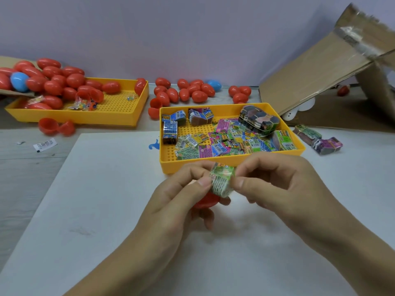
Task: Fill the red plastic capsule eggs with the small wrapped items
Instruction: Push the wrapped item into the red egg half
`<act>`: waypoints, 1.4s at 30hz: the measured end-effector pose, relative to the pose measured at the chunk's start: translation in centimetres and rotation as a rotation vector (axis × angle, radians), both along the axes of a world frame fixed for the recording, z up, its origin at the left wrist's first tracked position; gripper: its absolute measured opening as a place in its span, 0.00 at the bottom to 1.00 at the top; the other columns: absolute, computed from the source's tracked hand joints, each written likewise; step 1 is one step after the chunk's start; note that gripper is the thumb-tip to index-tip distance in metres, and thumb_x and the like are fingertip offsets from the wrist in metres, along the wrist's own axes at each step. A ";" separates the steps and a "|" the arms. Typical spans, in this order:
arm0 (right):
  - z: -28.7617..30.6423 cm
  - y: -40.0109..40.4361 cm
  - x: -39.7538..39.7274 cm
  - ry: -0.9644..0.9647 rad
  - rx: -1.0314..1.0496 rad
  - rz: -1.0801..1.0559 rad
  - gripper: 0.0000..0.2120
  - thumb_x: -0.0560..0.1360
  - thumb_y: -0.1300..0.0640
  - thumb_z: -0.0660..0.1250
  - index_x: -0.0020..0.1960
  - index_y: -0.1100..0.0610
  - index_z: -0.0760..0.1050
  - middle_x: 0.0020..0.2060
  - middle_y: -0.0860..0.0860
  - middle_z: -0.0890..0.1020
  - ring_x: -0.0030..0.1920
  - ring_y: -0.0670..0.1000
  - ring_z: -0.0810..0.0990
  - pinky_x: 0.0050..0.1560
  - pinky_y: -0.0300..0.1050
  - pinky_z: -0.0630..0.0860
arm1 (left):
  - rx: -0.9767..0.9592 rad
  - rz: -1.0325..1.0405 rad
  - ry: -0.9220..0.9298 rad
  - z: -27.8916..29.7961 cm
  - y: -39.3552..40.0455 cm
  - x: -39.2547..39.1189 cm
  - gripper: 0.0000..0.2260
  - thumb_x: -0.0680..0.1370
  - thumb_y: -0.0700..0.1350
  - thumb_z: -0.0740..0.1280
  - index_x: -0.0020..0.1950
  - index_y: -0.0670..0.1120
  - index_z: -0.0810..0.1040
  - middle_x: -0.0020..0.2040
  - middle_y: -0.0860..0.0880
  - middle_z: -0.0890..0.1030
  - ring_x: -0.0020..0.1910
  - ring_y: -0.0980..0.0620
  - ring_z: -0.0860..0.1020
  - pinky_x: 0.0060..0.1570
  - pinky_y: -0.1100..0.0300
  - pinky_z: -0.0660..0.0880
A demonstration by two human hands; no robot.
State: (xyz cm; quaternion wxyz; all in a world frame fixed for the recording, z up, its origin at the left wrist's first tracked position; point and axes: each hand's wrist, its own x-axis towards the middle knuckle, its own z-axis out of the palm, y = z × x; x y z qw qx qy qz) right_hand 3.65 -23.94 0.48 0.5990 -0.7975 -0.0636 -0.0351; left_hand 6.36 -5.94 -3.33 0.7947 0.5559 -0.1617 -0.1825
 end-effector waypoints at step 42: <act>-0.5 0.0 -0.5 -0.271 -0.225 -0.137 0.03 0.67 0.59 0.71 0.38 0.52 0.83 0.28 0.50 0.79 0.28 0.50 0.74 0.28 0.37 0.70 | 0.107 0.174 -0.311 0.4 0.0 -0.3 0.12 0.70 0.42 0.73 0.53 0.47 0.84 0.51 0.47 0.82 0.50 0.49 0.83 0.47 0.56 0.81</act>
